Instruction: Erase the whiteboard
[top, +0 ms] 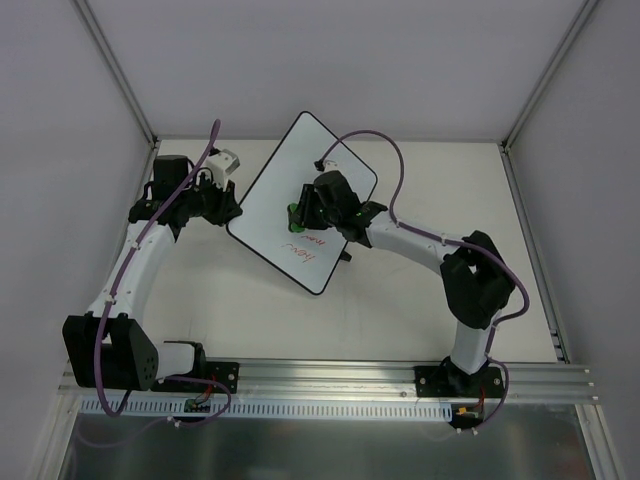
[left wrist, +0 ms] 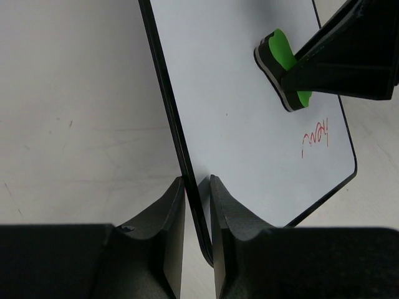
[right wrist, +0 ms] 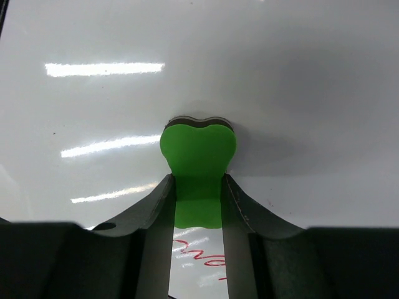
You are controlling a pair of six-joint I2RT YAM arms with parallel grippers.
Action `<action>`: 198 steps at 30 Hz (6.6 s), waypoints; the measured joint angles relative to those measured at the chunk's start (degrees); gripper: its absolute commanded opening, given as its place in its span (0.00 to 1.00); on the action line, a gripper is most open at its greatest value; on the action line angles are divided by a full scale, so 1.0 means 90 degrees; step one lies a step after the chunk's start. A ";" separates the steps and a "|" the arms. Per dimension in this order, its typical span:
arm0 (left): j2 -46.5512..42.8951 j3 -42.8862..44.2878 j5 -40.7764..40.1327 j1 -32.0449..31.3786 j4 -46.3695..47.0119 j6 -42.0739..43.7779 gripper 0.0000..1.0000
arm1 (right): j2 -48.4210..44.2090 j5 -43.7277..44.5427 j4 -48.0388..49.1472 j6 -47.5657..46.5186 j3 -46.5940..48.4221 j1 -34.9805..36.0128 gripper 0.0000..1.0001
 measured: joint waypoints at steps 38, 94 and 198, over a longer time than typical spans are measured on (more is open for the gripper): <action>0.0046 0.0333 -0.0733 -0.0384 -0.0185 -0.0704 0.00 | -0.0563 0.0080 0.0471 0.0107 -0.0753 0.0661 0.00; 0.0284 0.0656 -0.1355 -0.0517 -0.0447 -0.0833 0.00 | -0.1260 0.0653 0.1440 -0.1020 -0.2805 0.0937 0.00; -0.2395 0.3830 -0.5044 -0.0563 -0.0398 -0.1855 0.99 | -0.6144 0.2892 -0.2567 -0.5170 0.1413 -0.4031 0.99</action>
